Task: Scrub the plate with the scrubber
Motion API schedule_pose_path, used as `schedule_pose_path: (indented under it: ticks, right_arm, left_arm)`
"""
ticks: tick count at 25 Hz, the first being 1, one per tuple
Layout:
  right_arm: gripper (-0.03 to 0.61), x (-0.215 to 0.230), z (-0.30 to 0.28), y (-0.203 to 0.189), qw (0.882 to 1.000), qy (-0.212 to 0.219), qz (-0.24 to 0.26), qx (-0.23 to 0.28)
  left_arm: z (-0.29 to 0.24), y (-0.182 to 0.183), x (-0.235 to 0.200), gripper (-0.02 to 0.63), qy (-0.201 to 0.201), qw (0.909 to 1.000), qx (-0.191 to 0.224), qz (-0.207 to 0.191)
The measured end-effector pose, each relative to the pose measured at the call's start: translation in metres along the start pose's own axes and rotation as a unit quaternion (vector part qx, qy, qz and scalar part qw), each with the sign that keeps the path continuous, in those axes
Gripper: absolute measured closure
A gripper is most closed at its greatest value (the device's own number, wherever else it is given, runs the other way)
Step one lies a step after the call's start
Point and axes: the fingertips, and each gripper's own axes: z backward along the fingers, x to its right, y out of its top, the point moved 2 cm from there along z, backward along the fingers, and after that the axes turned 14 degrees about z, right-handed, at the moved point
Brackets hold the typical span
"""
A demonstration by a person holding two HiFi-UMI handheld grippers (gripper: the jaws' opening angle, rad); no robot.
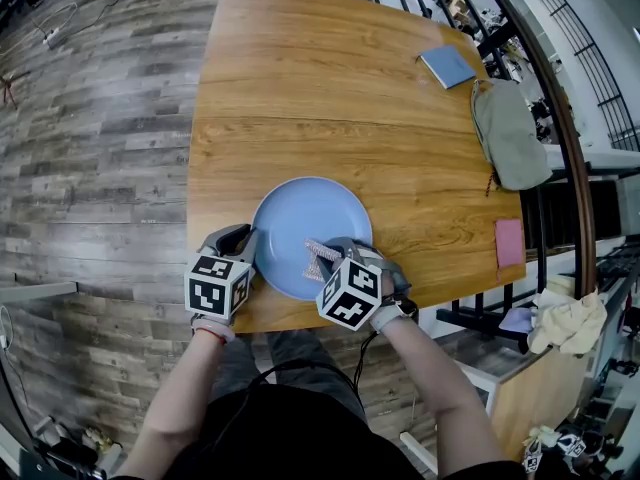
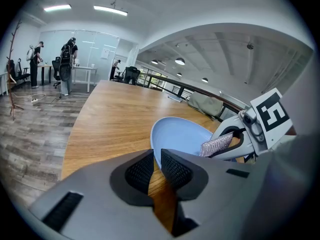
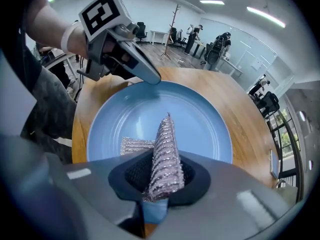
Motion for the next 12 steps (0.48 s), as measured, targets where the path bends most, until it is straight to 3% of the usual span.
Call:
schedule_pose_path:
  ticks: [12]
  right_arm:
    - [0.518, -0.009, -0.013, 0.051, 0.998, 0.023, 0.030, 0.059]
  left_arm:
    - [0.001, 0.000, 0.000, 0.572, -0.002, 1.0000, 0.001, 0.007]
